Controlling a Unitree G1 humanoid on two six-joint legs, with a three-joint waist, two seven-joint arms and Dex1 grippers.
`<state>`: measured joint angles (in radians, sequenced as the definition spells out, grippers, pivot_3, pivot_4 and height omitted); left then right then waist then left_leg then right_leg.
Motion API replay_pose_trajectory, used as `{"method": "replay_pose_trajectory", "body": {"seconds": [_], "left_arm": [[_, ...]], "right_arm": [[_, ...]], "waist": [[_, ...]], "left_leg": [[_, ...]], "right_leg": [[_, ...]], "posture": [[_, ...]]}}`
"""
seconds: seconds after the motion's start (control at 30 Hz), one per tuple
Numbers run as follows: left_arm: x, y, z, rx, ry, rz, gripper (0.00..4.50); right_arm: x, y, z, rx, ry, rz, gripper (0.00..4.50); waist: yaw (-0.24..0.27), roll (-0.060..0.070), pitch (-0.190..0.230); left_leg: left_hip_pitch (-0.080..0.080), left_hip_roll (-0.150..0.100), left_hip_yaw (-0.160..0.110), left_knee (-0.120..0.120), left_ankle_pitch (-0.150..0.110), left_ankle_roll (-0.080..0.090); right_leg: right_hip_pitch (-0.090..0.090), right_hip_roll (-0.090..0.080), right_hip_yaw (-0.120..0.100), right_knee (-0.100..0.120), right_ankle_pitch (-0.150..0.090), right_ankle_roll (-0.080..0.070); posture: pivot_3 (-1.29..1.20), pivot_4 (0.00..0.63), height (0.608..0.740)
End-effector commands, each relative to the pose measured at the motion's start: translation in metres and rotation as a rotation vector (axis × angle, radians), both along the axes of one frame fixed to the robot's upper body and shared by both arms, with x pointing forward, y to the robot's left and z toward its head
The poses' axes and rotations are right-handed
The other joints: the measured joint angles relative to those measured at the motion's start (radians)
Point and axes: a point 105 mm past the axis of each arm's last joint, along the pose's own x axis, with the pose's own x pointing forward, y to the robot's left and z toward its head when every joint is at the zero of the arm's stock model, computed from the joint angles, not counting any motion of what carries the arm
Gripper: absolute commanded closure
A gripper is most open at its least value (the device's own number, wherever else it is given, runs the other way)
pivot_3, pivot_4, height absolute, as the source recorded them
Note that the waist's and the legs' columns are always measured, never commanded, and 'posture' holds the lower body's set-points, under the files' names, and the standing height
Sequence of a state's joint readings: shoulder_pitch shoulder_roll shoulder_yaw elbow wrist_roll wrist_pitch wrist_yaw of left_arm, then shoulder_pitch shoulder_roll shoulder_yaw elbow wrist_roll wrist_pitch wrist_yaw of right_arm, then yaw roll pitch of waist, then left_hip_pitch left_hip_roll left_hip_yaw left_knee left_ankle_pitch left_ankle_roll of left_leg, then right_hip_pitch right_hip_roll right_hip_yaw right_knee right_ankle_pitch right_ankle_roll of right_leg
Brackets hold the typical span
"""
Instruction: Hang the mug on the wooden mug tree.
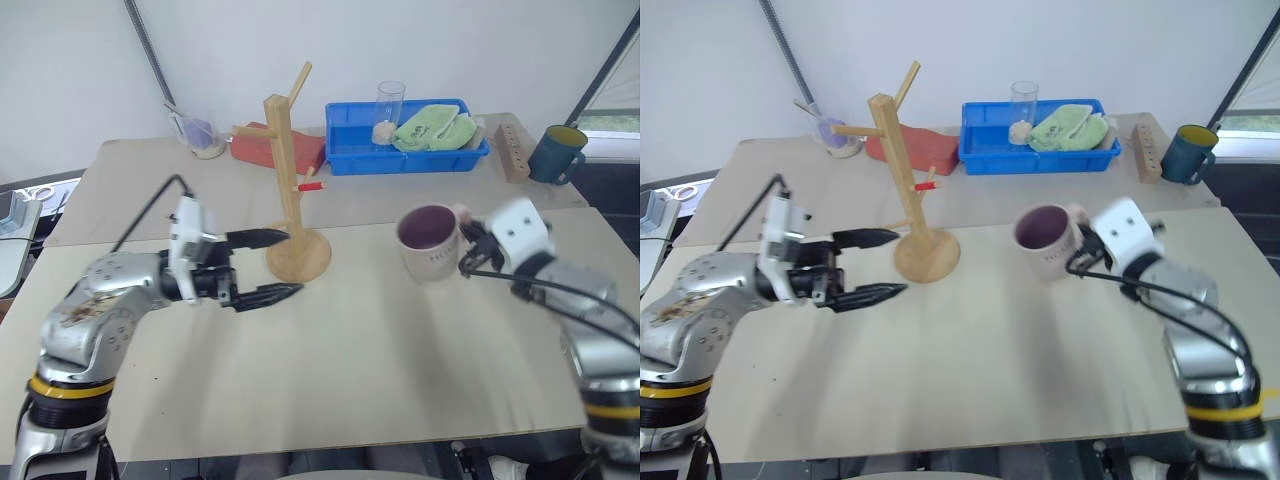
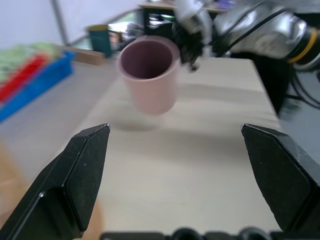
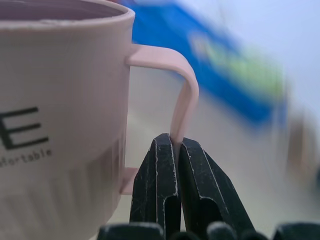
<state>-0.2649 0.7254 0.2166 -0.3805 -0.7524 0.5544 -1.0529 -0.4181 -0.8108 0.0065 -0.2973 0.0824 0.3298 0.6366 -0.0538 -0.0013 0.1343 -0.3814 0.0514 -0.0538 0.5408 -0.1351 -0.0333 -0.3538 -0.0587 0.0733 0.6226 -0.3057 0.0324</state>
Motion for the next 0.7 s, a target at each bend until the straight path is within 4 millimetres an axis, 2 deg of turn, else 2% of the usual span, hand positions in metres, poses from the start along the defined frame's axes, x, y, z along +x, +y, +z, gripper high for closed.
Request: {"method": "replay_pose_trajectory", "body": {"seconds": [0.03, 0.13, 0.27, 0.5, 0.7], "left_arm": [[-0.001, 0.019, 0.026, -0.064, -0.068, 0.077, 0.00], [0.003, 0.030, 0.039, -0.128, -0.096, 0.147, 0.00], [0.001, 0.033, 0.038, -0.131, -0.106, 0.186, 0.00], [-0.002, 0.033, 0.034, -0.121, -0.109, 0.206, 0.00], [-0.002, 0.030, 0.038, -0.127, -0.122, 0.206, 0.00]], "right_arm": [[-0.001, 0.030, 0.013, -0.134, -0.016, 0.191, 4.48], [0.007, 0.049, 0.018, -0.226, -0.006, 0.299, 4.48], [0.017, 0.066, 0.022, -0.293, -0.004, 0.386, 4.48], [0.025, 0.082, 0.028, -0.364, -0.003, 0.513, 4.48], [0.033, 0.091, 0.034, -0.378, -0.026, 0.562, 4.48]], "waist": [[0.006, -0.002, 0.001], [0.016, -0.003, 0.002], [0.019, -0.001, 0.001], [0.015, 0.001, 0.000], [0.011, 0.001, 0.000]], "left_leg": [[0.000, 0.000, 0.000, -0.001, -0.001, -0.001], [-0.003, 0.000, 0.000, 0.000, 0.000, 0.000], [-0.007, 0.000, 0.002, 0.000, 0.001, 0.001], [-0.005, 0.000, 0.002, -0.001, 0.001, 0.001], [-0.003, 0.000, 0.002, -0.001, 0.001, 0.001]], "right_leg": [[-0.001, 0.000, 0.000, -0.001, 0.000, -0.001], [0.000, -0.001, -0.002, -0.002, 0.000, -0.001], [0.001, -0.002, -0.001, -0.005, 0.000, 0.000], [0.001, 0.000, -0.001, -0.001, 0.001, 0.001], [0.001, 0.000, -0.001, 0.002, 0.001, 0.001]], "posture": [[0.00, 0.150, 0.721], [0.00, 0.150, 0.721], [0.00, 0.150, 0.721], [0.00, 0.150, 0.721], [0.00, 0.150, 0.721]]}}
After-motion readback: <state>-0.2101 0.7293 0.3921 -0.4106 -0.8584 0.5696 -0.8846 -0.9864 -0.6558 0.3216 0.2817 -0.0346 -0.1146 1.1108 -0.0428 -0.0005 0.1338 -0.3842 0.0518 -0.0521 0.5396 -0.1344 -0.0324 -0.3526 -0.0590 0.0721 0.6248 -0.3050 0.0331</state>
